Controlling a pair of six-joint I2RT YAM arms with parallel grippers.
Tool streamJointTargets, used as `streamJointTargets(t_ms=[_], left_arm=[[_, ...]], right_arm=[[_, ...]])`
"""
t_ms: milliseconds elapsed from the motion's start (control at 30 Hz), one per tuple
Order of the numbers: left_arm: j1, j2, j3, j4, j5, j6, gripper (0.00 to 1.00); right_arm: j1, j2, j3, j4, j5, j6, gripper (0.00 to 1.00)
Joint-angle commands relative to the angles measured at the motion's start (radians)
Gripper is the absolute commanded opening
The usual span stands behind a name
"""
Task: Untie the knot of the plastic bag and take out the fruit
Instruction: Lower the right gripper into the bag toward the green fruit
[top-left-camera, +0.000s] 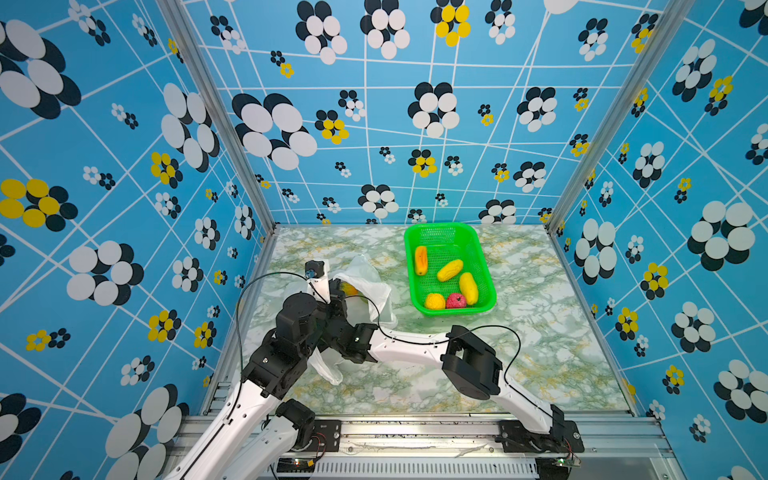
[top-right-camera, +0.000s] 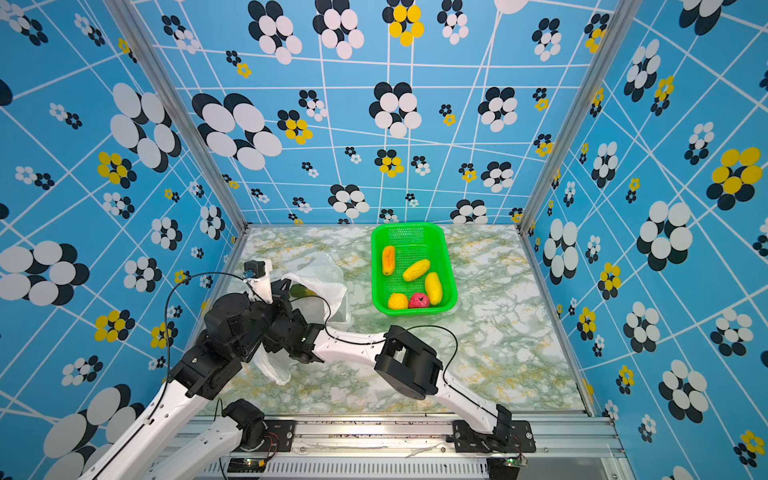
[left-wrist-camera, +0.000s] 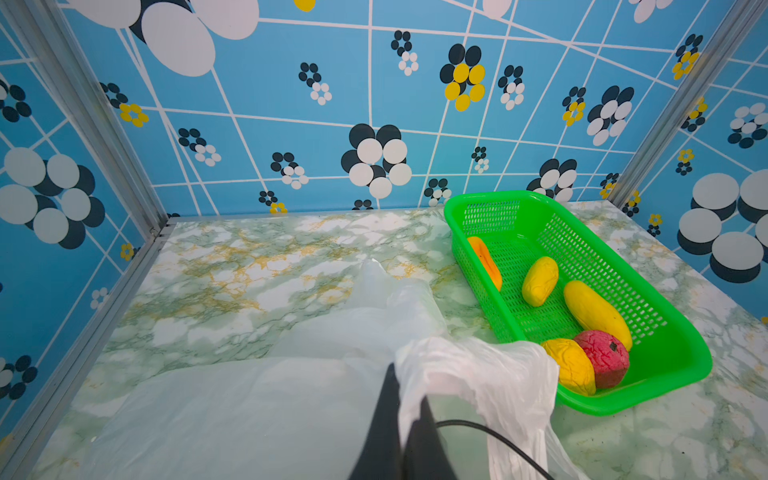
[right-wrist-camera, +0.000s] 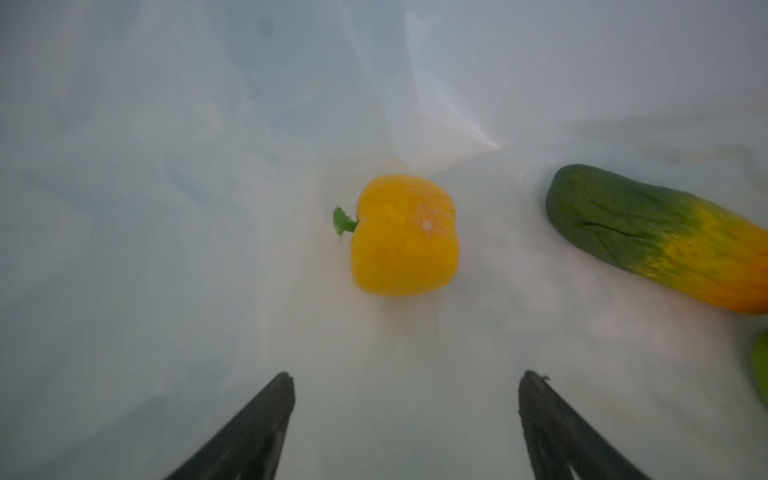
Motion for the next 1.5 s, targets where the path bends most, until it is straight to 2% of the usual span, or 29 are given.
streamJointTargets(t_ms=[0,200,433,800,1200,1467], left_arm=[[-0.004,-0.014,-0.015,0.007,0.016,-0.01,0.0],[-0.004,-0.02,-0.017,0.01,0.017,-0.01,0.0],[-0.004,-0.018,-0.015,0.009,0.014,-0.01,0.0],[-0.003,-0.018,-0.017,0.01,0.016,-0.01,0.0],[-0.003,-0.014,-0.014,0.008,0.014,-0.01,0.0],[-0.003,-0.02,-0.015,0.007,0.014,-0.01,0.0]], right_arm=[[-0.026,0.062,0.099,-0.162,0.101,0.029,0.93],[-0.077,0.077,0.101,-0.175,0.214,0.022,0.97],[-0.096,-0.048,-0.134,0.026,0.36,-0.066,0.98],[-0.138,-0.054,-0.144,0.009,0.456,-0.077,0.98],[-0.132,-0.178,-0.334,0.238,0.501,-0.2,0.99],[-0.189,-0.098,-0.239,0.12,0.521,-0.125,0.99]])
